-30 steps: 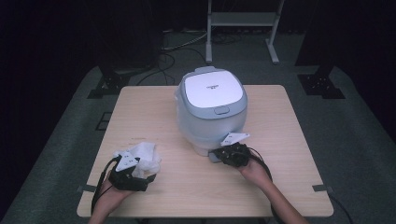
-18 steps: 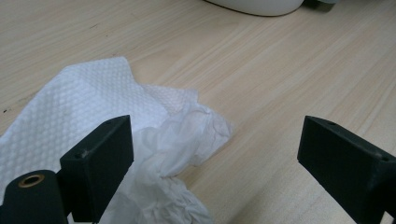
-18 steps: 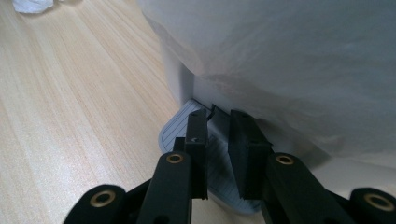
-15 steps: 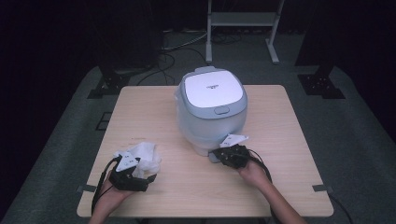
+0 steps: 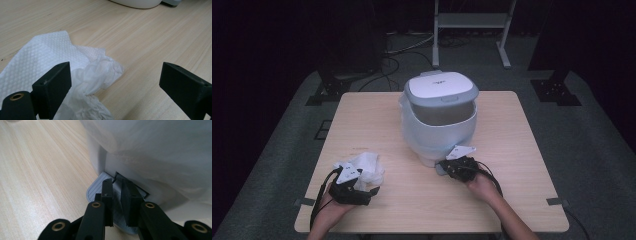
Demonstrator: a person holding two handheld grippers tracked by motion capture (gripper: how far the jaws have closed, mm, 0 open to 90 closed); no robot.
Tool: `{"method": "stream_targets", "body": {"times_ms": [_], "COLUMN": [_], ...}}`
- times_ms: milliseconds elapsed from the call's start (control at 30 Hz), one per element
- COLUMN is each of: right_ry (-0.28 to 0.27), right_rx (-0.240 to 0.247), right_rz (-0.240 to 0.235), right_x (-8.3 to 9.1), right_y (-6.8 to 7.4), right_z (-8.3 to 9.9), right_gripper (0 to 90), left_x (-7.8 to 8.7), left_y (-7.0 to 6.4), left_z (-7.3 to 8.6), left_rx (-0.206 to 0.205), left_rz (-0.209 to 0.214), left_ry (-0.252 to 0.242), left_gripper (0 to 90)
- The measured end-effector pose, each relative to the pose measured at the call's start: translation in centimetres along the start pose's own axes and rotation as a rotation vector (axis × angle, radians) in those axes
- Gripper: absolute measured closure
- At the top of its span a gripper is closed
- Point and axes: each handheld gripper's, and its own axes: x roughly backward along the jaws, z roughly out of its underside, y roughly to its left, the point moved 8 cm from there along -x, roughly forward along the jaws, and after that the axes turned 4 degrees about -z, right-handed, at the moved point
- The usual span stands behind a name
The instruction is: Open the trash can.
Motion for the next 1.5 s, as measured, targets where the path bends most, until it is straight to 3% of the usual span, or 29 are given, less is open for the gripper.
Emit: {"method": "stream_targets", "body": {"times_ms": [133,300,800,1100,1500], "right_ry": [0.011,-0.006,-0.004,0.001,0.002], "right_rx": [0.001,-0.059,-0.058,-0.054,-0.052], "right_rz": [0.003,-0.033,-0.030,-0.026,-0.028], "right_x": [-0.4,-0.7,-0.7,-0.7,-0.7], "right_y": [0.1,-0.2,-0.1,-0.2,-0.2], "right_z": [0.3,0.6,0.6,0.5,0.5], "right_gripper": [80.0,80.2,80.2,80.1,80.1], "left_x": [0.0,0.0,0.8,1.9,2.6], "left_y": [0.0,0.0,0.7,2.7,6.9], "left_z": [0.0,0.0,-0.6,-1.1,-1.1], "left_rx": [0.003,0.004,0.015,0.045,0.108], "left_rz": [-0.001,0.000,-0.012,-0.043,-0.106], "left_ry": [-0.002,0.000,-0.014,-0.024,-0.008], "left_gripper": [9.8,9.8,10.2,13.5,15.6]}}
